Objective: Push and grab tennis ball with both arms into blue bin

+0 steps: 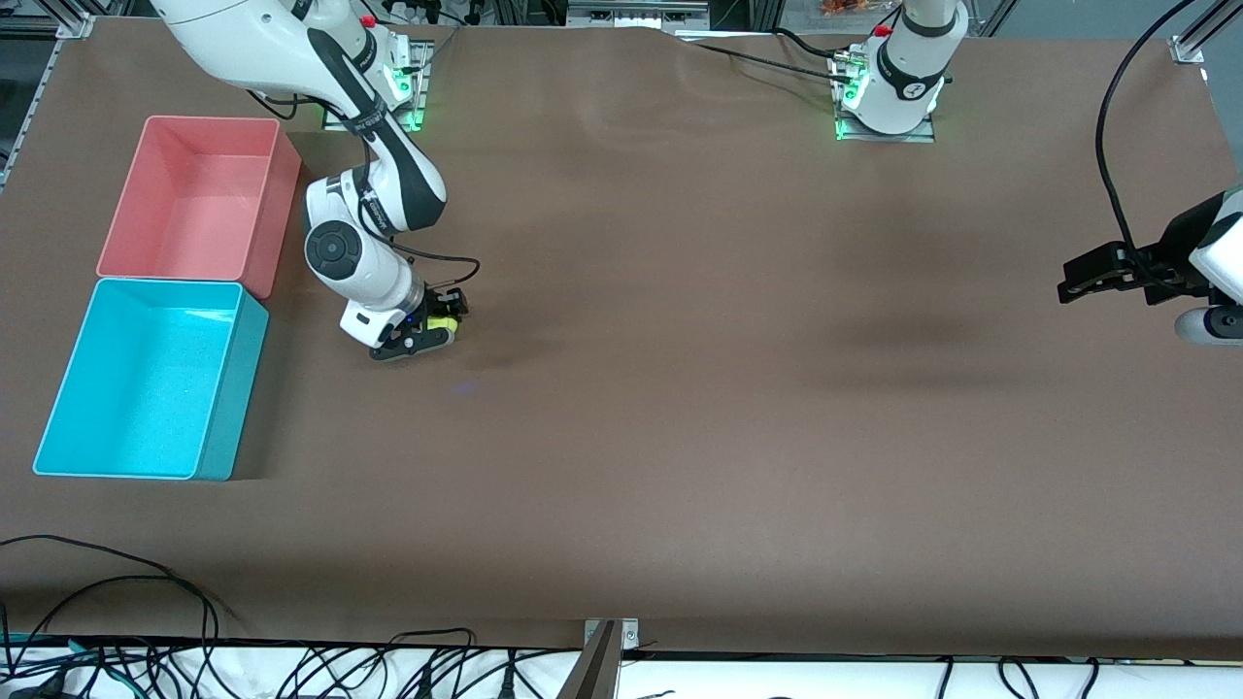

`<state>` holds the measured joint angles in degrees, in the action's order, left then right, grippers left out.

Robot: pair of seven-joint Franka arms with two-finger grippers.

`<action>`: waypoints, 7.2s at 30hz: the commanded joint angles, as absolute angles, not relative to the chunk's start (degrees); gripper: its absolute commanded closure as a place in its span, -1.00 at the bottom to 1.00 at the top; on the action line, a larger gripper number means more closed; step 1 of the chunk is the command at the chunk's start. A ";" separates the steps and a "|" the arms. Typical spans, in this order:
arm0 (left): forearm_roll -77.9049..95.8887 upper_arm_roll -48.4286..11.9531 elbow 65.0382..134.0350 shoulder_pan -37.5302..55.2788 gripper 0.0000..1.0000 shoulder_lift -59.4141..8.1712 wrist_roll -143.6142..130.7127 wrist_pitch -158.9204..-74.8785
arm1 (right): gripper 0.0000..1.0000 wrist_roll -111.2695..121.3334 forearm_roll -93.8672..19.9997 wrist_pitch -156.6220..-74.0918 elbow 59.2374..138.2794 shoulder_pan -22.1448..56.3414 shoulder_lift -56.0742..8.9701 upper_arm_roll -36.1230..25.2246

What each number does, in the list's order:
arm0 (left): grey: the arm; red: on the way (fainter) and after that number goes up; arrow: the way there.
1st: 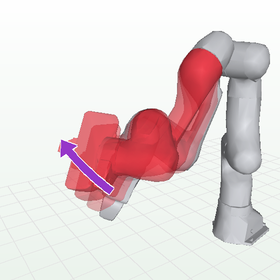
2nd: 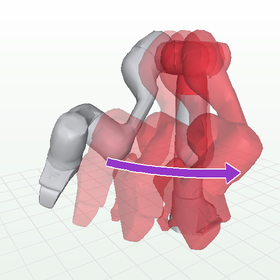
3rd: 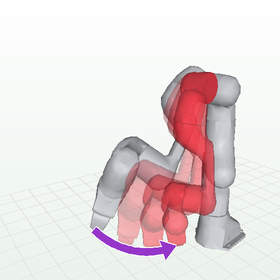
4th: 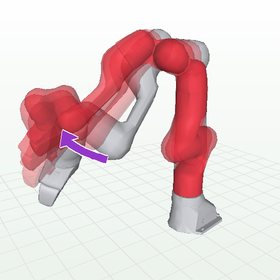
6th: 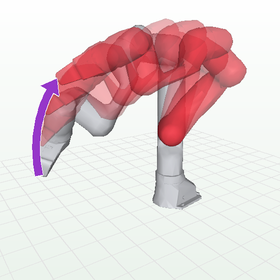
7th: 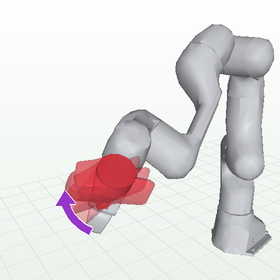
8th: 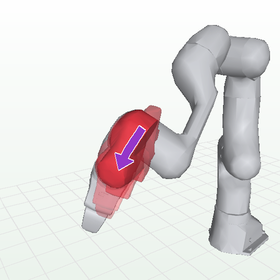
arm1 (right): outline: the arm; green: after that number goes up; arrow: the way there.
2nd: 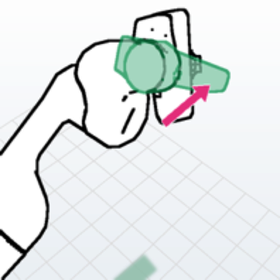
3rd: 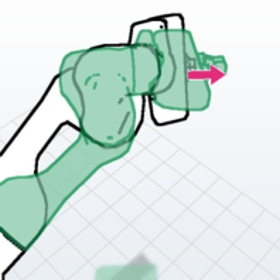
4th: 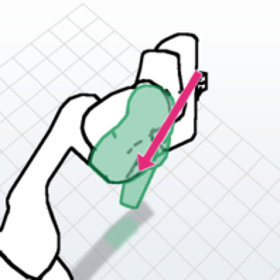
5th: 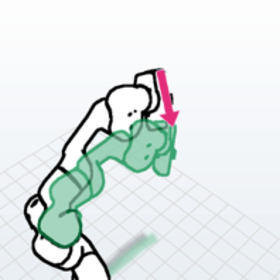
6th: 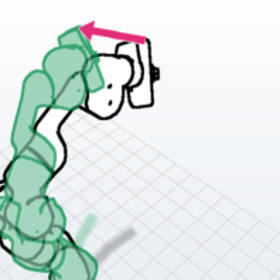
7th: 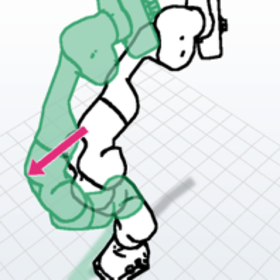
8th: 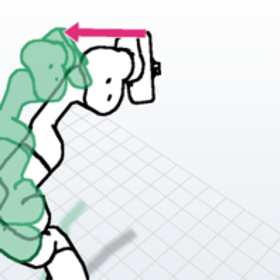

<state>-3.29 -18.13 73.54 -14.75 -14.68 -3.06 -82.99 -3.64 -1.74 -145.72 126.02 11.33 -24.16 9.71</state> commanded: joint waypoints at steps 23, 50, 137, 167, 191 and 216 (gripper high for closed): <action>-2.29 1.05 87.01 4.31 -1.00 -3.17 0.26 -83.32 | 0.20 18.09 -2.11 -109.60 104.15 11.34 -18.90 -8.69; 1.48 1.05 83.94 3.34 -1.00 -5.71 -3.25 -83.41 | 0.16 28.12 -2.46 -116.27 104.77 -0.17 -28.73 -17.23; 1.32 -0.97 84.11 1.05 -1.00 -5.98 -3.25 -83.41 | -1.00 6.95 -1.68 -101.43 100.64 10.81 -2.46 -16.70; 1.32 -0.97 84.20 1.05 -1.00 -5.98 -3.25 -83.41 | -1.00 6.15 2.29 -89.12 93.78 1.94 -2.99 -3.96; 1.32 -0.97 84.20 1.05 -1.00 -5.98 -3.25 -83.41 | -1.00 3.08 1.67 -95.89 101.60 2.37 3.16 -5.62; 1.41 -1.05 84.20 1.05 -1.00 -5.98 -3.25 -83.41 | -1.00 5.36 -0.26 -95.27 100.90 2.29 1.49 -5.71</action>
<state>2.71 -0.77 84.23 1.02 -5.96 -3.14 -83.19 4.63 0.81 -95.51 100.46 2.53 1.18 -5.54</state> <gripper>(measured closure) 0.000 0.000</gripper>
